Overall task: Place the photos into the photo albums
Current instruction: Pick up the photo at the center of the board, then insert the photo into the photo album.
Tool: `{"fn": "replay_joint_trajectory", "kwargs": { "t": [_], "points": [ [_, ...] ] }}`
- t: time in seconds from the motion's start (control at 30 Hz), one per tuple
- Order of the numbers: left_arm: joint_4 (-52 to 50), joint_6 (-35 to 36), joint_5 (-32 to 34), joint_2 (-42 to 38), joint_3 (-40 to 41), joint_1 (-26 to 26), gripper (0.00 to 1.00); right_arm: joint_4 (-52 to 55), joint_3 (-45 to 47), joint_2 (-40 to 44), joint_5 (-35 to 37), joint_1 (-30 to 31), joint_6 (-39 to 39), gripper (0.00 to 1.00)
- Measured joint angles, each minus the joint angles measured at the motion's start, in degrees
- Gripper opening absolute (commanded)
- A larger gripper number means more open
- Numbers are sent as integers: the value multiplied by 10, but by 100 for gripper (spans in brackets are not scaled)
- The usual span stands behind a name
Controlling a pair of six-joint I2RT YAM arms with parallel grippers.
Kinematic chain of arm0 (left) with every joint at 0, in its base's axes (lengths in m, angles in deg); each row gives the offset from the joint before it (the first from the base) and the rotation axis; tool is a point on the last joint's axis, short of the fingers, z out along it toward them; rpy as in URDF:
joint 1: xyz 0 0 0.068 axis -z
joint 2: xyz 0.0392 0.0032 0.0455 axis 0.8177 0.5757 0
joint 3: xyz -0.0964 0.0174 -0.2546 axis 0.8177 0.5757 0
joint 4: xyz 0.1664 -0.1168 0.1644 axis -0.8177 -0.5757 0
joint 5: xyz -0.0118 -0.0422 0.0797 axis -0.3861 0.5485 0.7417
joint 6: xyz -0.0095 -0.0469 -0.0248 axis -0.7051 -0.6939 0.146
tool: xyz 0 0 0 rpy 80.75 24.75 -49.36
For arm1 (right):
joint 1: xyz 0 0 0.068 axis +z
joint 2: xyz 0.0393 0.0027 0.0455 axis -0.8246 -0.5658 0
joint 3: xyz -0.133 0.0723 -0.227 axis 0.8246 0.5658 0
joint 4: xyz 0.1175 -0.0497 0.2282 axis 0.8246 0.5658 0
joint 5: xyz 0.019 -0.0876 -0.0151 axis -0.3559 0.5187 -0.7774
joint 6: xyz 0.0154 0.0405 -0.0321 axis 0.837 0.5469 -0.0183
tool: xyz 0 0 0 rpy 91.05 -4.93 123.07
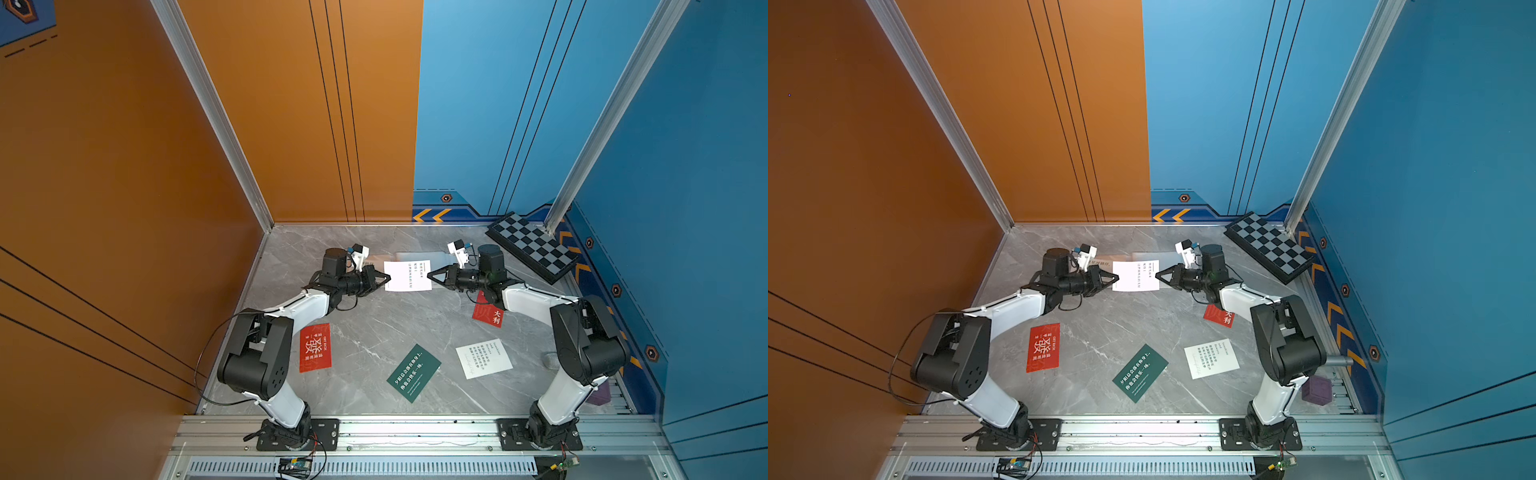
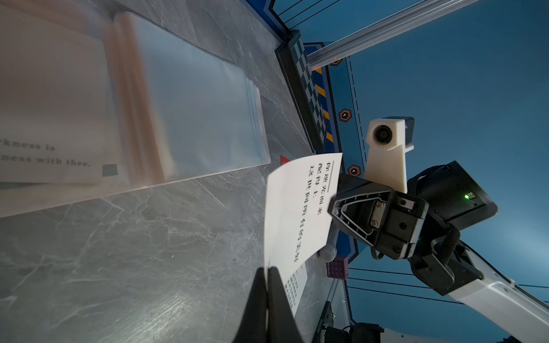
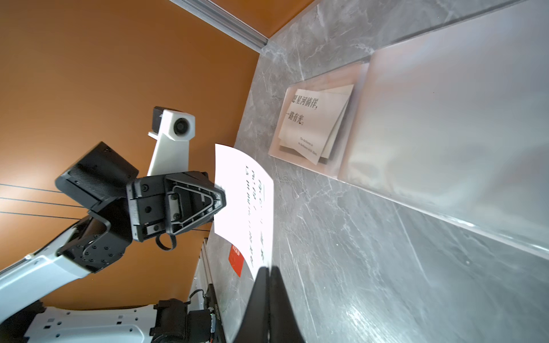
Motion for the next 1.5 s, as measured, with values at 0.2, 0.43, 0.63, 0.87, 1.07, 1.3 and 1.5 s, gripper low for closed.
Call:
{"fn": "replay_joint_trajectory", "kwargs": {
  "t": [0.2, 0.43, 0.63, 0.87, 1.07, 1.3, 1.5],
  "points": [
    [0, -1, 12, 0, 0, -16, 0, 21, 26, 13, 47, -10, -32, 11],
    [0, -5, 24, 15, -9, -37, 0, 31, 61, 23, 115, -28, -53, 12],
    [-2, -5, 18, 56, -33, -49, 0, 35, 76, 23, 154, -31, -68, 15],
    [-3, -9, 9, 62, -47, -68, 0, 25, 83, 22, 162, -45, -68, 15],
    [-6, -16, 9, 64, -65, -89, 0, 18, 89, 16, 172, -45, -68, 15],
    [-2, -43, 10, 82, -77, -136, 0, 12, 89, 7, 177, -45, -67, 15],
    [-4, -49, 10, 112, -102, -141, 0, 2, 91, -1, 177, -45, -65, 15]
  ]
}}
